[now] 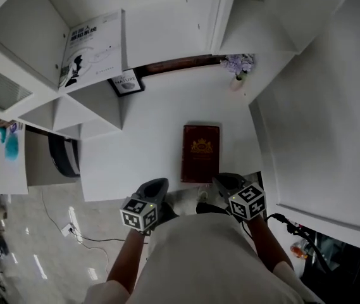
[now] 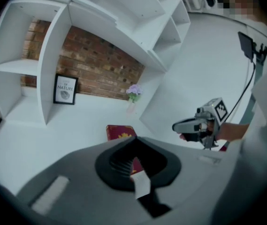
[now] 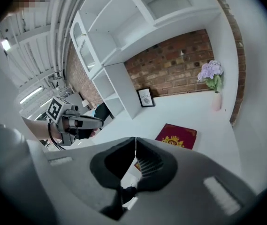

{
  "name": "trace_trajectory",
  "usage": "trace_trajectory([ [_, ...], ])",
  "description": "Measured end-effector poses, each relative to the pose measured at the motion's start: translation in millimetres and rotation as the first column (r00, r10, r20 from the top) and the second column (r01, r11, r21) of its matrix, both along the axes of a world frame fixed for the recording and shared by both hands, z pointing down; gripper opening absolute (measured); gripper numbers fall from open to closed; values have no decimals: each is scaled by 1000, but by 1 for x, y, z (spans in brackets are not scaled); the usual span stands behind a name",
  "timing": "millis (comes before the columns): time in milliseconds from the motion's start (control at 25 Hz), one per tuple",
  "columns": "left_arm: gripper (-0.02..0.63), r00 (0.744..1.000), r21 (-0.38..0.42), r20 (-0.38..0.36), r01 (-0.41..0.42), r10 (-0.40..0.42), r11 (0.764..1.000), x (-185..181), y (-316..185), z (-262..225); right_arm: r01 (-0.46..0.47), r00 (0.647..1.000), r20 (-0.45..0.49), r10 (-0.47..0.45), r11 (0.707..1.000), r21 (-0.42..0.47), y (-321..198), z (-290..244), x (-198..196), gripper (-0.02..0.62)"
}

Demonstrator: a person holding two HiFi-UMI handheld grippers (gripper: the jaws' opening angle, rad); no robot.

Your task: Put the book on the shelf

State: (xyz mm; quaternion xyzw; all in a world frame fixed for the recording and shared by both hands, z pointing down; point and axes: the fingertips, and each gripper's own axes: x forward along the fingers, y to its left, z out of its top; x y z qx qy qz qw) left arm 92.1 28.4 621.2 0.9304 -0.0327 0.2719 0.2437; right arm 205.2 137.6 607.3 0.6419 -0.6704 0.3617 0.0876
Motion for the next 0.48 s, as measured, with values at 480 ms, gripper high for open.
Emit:
trace_trajectory([
  [480, 81, 969, -77, 233, -62, 78, 995, 21, 40, 116, 49, 995, 89, -36, 987, -156, 38, 108, 28, 94],
])
